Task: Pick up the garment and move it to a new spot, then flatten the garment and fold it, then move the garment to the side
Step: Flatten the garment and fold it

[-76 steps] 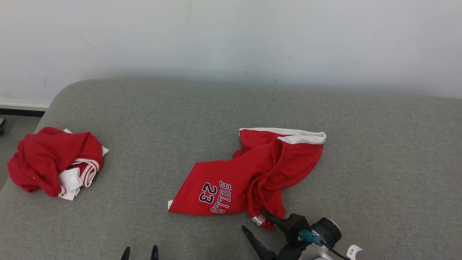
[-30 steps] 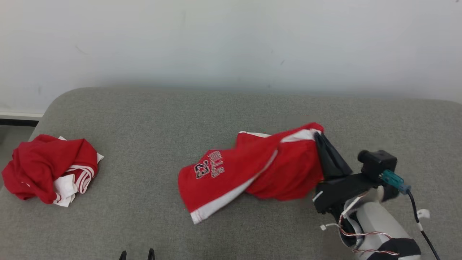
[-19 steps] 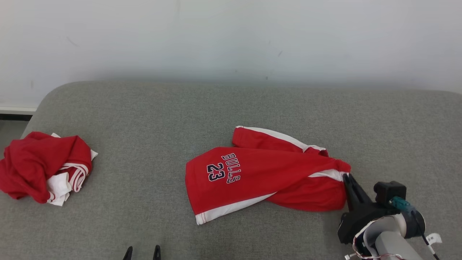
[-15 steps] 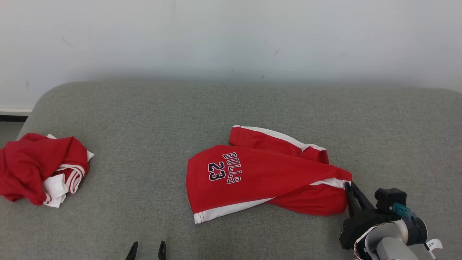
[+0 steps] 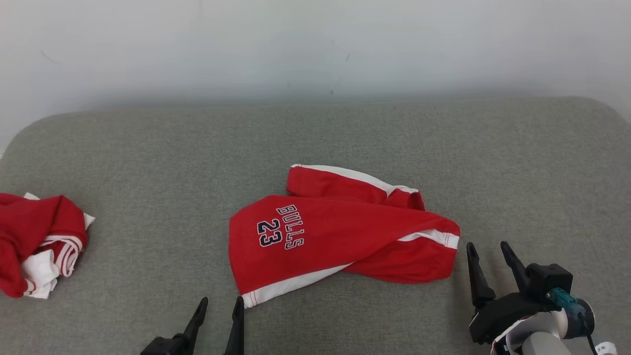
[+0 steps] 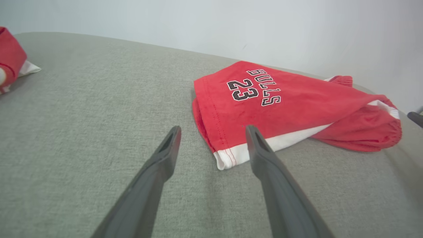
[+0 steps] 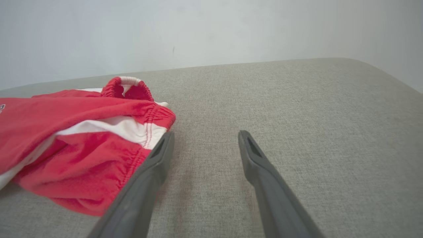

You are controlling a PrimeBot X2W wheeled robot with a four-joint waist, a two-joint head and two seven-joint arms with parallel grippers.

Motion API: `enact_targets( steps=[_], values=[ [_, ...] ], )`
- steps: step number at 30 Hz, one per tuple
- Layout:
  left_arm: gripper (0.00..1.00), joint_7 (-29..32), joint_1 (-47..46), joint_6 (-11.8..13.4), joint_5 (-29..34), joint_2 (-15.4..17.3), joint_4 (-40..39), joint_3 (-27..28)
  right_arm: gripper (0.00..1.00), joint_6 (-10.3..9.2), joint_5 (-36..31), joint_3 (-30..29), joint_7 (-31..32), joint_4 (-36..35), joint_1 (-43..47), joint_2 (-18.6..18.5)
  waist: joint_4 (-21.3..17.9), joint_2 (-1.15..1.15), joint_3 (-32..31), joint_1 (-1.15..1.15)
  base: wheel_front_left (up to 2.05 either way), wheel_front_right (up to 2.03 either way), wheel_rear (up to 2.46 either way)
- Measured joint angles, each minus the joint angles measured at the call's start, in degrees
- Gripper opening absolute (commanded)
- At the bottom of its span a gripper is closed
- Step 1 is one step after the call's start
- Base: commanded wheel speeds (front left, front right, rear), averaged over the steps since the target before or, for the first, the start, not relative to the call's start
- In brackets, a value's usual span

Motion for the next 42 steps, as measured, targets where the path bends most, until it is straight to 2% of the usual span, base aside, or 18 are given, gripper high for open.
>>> enact_targets(
  steps=[7, 14, 22, 25, 26, 27, 28, 34, 42],
  values=[
    [1.0, 0.0, -3.2, -1.5, -4.6, 0.0, 4.9, -2.0, 1.0, 0.0, 0.5, 0.4, 0.0, -1.9, -0.7, 0.1, -3.0, 0.0, 2.6, 0.0, 0.0, 0.0, 0.0],
    [1.0, 0.0, -4.7, -1.5, -6.2, 0.0, 10.0, -2.4, 1.0, 0.0, 0.9, 0.3, 0.0, -2.3, -0.9, -0.2, -5.4, 0.0, 4.8, 0.0, 0.0, 0.0, 0.0],
    [1.0, 0.0, -5.5, -1.6, -5.3, 0.0, 7.9, -1.3, 1.0, 0.0, 0.9, 0.2, 0.0, -2.5, -1.1, -0.2, -6.4, 0.0, 6.0, 0.0, 0.0, 0.0, 0.0],
    [0.58, 0.0, -5.5, -1.6, -3.5, 0.0, 7.1, -1.4, 1.0, 0.0, 1.0, 0.3, 0.0, -2.4, -1.1, -0.1, -6.3, 0.0, 5.9, 0.0, 0.0, 0.0, 0.0],
    [0.36, 0.0, -5.4, -1.6, -3.1, 0.0, 6.6, -1.4, 1.0, 0.0, 1.0, 0.3, 0.0, -2.3, -1.1, 0.0, -6.2, 0.0, 5.9, 0.0, 0.0, 0.0, 0.0],
    [0.2, 0.0, -5.4, -1.6, -2.9, 0.0, 6.0, -1.1, 1.0, 0.0, 1.0, 0.3, 0.0, -2.3, -1.1, 0.0, -6.2, 0.0, 5.9, 0.0, 0.0, 0.0, 0.0],
    [0.0, 0.0, -5.3, -1.6, -2.8, 0.0, 5.6, -0.9, 1.0, 0.0, 1.0, 0.3, 0.0, -2.2, -1.1, 0.1, -6.2, 0.0, 5.8, 0.0, 0.0, 0.0, 0.0],
    [0.0, 0.0, -4.9, -1.6, -1.1, 0.0, 3.6, -0.5, 1.0, 0.0, 1.1, 0.5, 0.0, -1.6, -1.2, 0.4, -5.9, 0.0, 5.4, 0.0, 0.0, 0.0, 0.0],
    [0.0, 0.0, -4.9, -1.8, 1.4, 0.0, -5.2, 2.8, 1.0, 0.0, 2.3, 0.9, 0.0, -1.9, -0.8, 0.9, -4.9, 0.0, 4.2, 0.0, 0.0, 0.0, 0.0]
  ],
)
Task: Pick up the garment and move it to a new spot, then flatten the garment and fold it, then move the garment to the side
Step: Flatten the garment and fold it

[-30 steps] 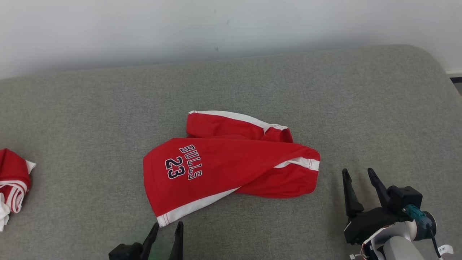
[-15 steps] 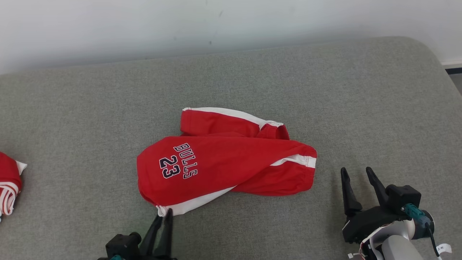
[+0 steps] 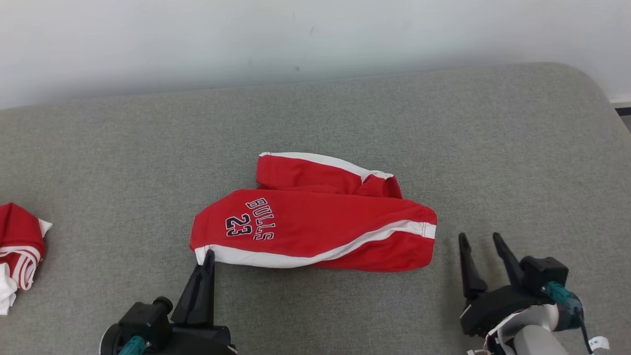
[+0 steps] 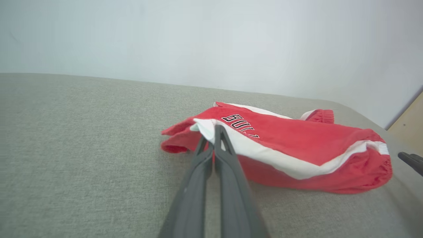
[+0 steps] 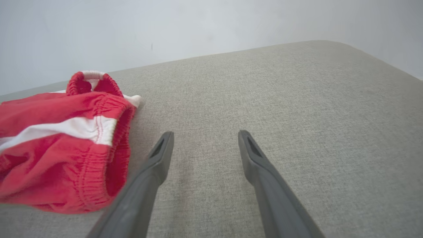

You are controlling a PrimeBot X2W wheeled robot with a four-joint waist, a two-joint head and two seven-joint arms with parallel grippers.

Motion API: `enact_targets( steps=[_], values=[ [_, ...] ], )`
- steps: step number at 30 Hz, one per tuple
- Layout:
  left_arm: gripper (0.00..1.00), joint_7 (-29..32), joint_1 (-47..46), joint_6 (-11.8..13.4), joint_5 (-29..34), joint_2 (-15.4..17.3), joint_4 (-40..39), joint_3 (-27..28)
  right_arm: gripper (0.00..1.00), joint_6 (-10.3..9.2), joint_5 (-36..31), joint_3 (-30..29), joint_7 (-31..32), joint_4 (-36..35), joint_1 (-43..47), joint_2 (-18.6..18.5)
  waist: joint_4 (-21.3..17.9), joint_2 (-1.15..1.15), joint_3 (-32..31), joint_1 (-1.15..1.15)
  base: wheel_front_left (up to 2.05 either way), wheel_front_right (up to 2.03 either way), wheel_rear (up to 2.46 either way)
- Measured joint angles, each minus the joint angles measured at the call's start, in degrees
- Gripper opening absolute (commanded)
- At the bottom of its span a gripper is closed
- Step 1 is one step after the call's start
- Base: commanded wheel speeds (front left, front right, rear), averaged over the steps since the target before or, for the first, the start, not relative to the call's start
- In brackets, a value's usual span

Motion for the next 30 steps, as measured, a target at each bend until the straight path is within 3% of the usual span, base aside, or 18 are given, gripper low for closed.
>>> enact_targets(
  steps=[5, 12, 21, 22, 23, 24, 30],
  values=[
    [0.0, 0.0, -3.3, 0.2, 3.2, 0.0, 2.9, 2.4, 1.0, 0.0, 1.0, 2.4, 0.0, -0.5, 0.0, 0.7, -0.4, 0.0, 0.2, 0.0, 0.0, 0.0, 0.0],
    [0.0, 0.0, -10.0, 4.2, 7.5, 0.0, 11.3, 7.5, 1.0, 0.0, 2.1, 4.3, 0.0, -0.8, -0.8, 0.6, -2.9, 0.0, 1.9, 0.0, 0.0, 0.0, 0.0],
    [0.0, 0.0, -9.6, 7.9, 7.2, 0.0, 19.3, 11.3, 1.0, 0.0, 3.0, 4.1, 0.0, -1.4, 0.0, 0.3, -5.5, 0.0, 2.6, 0.0, 0.0, 0.0, 0.0],
    [0.12, 0.0, -9.0, 8.0, 7.0, 0.0, 20.2, 11.5, 1.0, 0.0, 3.1, 4.1, 0.0, -1.5, 0.3, 0.3, -5.6, 0.0, 2.4, 0.0, 0.0, 0.0, 0.0],
    [0.34, 0.0, -8.2, 8.4, 6.7, 0.0, 20.3, 11.7, 1.0, 0.0, 3.1, 4.2, 0.0, -1.7, 0.4, 0.4, -5.5, 0.0, 2.2, 0.0, 0.0, 0.0, 0.0],
    [1.0, 0.0, -7.6, 8.9, 6.4, -0.1, 20.4, 11.8, 1.0, 0.0, 3.1, 4.2, 0.0, -1.9, 0.6, 0.4, -5.4, 0.0, 1.9, 0.0, 0.0, 0.0, 0.0],
    [1.0, 0.0, -3.0, 10.0, 6.2, 0.0, 17.9, 11.7, 1.0, 0.0, 3.7, 5.5, 0.0, -3.3, 1.7, 0.8, -3.7, 0.0, -0.2, 0.0, 0.0, 0.0, 0.0]
  ],
)
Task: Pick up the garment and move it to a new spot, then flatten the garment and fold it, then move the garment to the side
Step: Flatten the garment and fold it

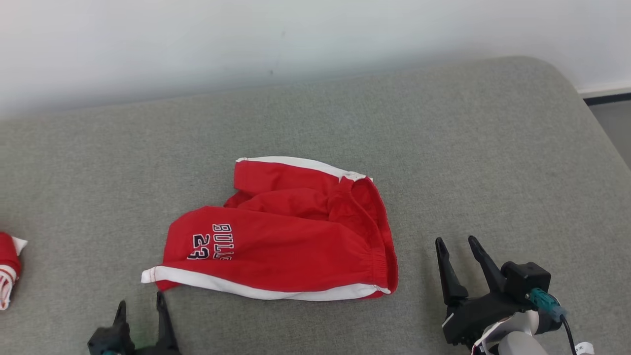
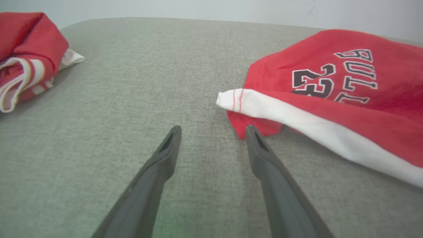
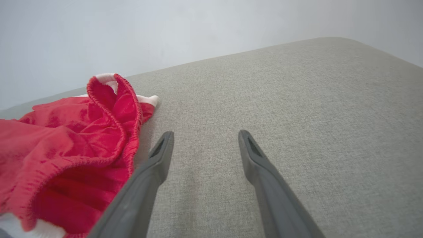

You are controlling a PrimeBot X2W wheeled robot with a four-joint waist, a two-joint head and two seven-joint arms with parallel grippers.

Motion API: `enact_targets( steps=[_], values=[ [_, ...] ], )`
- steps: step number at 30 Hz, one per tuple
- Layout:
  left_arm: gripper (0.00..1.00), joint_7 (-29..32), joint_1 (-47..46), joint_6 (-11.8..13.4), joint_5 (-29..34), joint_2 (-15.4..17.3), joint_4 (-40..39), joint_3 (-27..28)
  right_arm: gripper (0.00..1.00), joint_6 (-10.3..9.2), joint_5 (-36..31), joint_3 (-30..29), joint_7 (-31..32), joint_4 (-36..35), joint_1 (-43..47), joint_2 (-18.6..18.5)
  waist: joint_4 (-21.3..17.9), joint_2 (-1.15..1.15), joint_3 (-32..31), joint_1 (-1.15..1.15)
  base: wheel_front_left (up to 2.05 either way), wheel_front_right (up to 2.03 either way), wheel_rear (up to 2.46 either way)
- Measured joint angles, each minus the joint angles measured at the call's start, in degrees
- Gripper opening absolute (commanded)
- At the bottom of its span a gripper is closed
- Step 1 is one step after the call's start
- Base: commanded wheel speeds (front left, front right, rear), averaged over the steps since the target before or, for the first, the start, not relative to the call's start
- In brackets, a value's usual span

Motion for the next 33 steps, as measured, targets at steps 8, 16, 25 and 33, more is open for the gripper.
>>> enact_targets(
  steps=[8, 16, 25, 33],
  values=[
    [1.0, 0.0, 7.6, 0.4, 1.7, -0.1, -7.3, -1.8, 1.0, 0.0, -1.6, 1.8, 0.0, -6.7, 3.9, -0.1, 1.8, 0.0, -4.1, 0.0, 0.0, 0.0, 0.0],
    [1.0, 0.0, 11.3, -0.6, 4.5, 0.0, -12.2, -2.1, 1.0, 0.0, -7.0, 5.4, 0.0, -11.6, 9.4, -0.3, 3.5, -0.01, -7.9, -0.01, 0.0, 0.0, 0.0],
    [1.0, 0.0, 13.7, -1.6, 5.0, 0.0, -13.7, -2.5, 1.0, 0.0, -8.2, 7.3, 0.0, -10.3, 12.5, 0.3, 4.5, 0.0, -10.1, 0.0, 0.0, 0.0, 0.0],
    [1.0, 0.0, 14.8, -1.6, 4.6, 0.0, -14.7, -3.0, 1.0, 0.0, -9.1, 6.9, 0.0, -9.8, 13.2, 0.4, 4.7, -0.01, -10.8, 0.0, 0.0, 0.0, 0.0]
  ],
)
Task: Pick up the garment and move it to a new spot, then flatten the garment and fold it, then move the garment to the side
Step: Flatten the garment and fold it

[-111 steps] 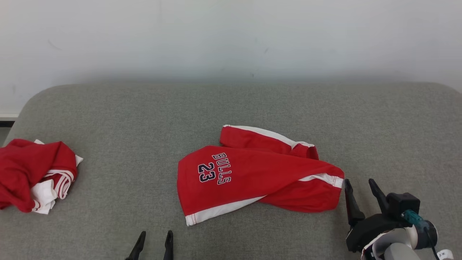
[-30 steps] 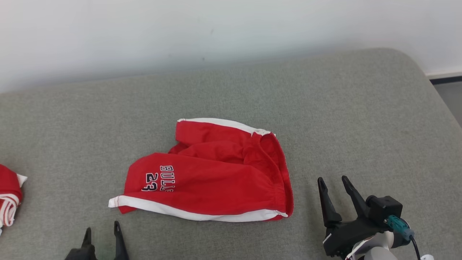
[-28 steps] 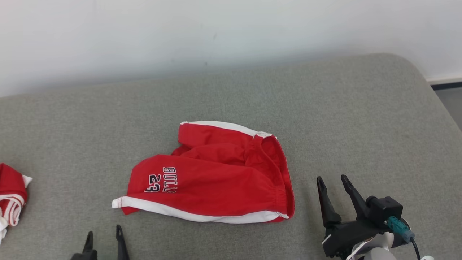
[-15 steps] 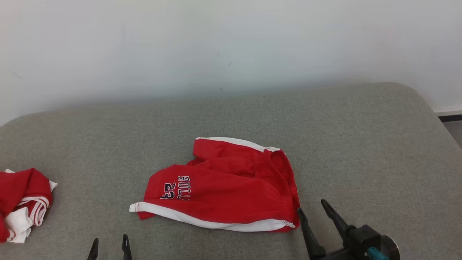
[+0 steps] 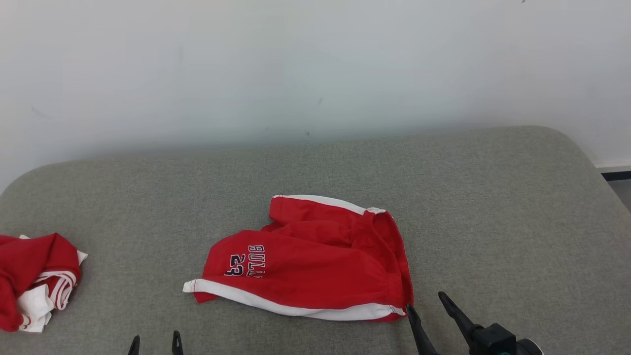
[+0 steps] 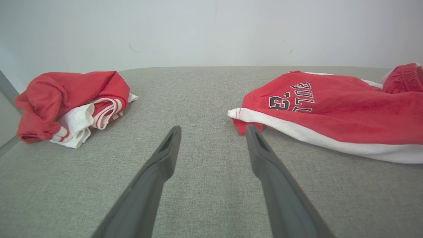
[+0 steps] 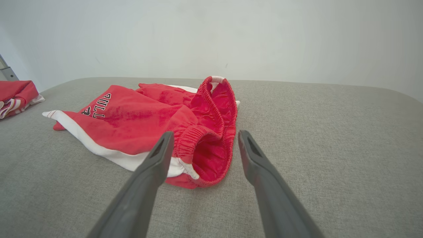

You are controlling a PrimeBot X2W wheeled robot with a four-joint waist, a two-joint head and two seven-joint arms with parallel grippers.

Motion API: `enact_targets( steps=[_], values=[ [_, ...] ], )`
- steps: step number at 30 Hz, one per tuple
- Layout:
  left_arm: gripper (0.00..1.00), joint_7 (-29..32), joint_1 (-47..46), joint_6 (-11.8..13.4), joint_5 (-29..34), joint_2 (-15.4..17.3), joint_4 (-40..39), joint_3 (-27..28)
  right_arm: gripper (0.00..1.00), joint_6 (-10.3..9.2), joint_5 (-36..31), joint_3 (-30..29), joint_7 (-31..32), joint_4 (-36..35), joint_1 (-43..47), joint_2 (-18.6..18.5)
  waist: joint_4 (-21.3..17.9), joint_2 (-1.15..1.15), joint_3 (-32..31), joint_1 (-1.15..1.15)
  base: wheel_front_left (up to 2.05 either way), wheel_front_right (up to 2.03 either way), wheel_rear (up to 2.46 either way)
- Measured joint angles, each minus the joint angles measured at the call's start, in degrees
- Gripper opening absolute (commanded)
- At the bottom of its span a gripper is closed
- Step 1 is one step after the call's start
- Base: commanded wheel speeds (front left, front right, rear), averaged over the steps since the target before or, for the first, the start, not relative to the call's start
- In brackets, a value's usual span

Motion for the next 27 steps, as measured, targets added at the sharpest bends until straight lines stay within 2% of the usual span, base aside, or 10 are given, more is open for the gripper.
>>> enact_targets(
  steps=[11, 27],
  values=[
    [1.0, 0.0, 0.2, 0.3, -0.5, 0.0, 0.3, 1.1, 1.0, 0.0, -1.2, -5.1, 0.0, 0.0, 0.5, 1.5, -0.7, 0.0, -0.1, 0.01, 0.0, 0.0, 0.0],
    [1.0, 0.0, 1.4, 0.5, -0.6, 0.0, 0.0, 1.7, 1.0, 0.0, -1.5, -5.5, 0.0, 0.2, 1.4, 2.6, -1.8, 0.0, -0.7, 0.0, 0.0, 0.0, 0.0]
  ],
)
